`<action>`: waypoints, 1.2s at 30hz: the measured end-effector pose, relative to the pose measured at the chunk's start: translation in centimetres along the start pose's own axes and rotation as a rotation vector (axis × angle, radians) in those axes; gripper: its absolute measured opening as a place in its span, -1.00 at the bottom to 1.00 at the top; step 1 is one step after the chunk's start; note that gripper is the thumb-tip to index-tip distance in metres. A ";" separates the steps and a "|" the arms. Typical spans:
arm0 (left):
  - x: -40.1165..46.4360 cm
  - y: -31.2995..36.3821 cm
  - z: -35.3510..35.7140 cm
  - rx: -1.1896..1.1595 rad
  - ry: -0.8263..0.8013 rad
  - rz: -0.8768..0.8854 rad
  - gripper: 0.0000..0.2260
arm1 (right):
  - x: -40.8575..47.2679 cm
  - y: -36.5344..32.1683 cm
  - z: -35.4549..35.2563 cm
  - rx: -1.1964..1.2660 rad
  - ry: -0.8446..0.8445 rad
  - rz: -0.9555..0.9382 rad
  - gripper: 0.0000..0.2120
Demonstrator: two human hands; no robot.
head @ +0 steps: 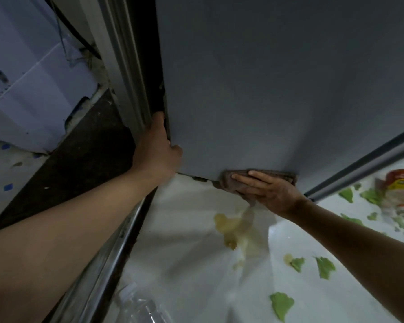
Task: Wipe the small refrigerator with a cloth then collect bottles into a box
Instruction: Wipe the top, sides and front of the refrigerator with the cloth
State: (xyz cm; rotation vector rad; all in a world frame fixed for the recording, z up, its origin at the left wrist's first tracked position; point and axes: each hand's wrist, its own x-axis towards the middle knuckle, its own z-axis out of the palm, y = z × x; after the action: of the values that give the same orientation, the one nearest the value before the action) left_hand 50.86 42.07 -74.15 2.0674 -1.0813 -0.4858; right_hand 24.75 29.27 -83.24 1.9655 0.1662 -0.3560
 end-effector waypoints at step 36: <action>-4.5 5.1 1.0 0.159 -0.103 -0.030 -0.42 | -15.7 10.8 -8.3 0.799 0.448 1.557 -0.79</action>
State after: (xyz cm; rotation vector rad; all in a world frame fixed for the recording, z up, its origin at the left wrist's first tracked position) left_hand 44.93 43.39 -70.96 2.2203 -1.1845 -0.5418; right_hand 14.33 33.11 -65.73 2.2470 -1.3430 1.1841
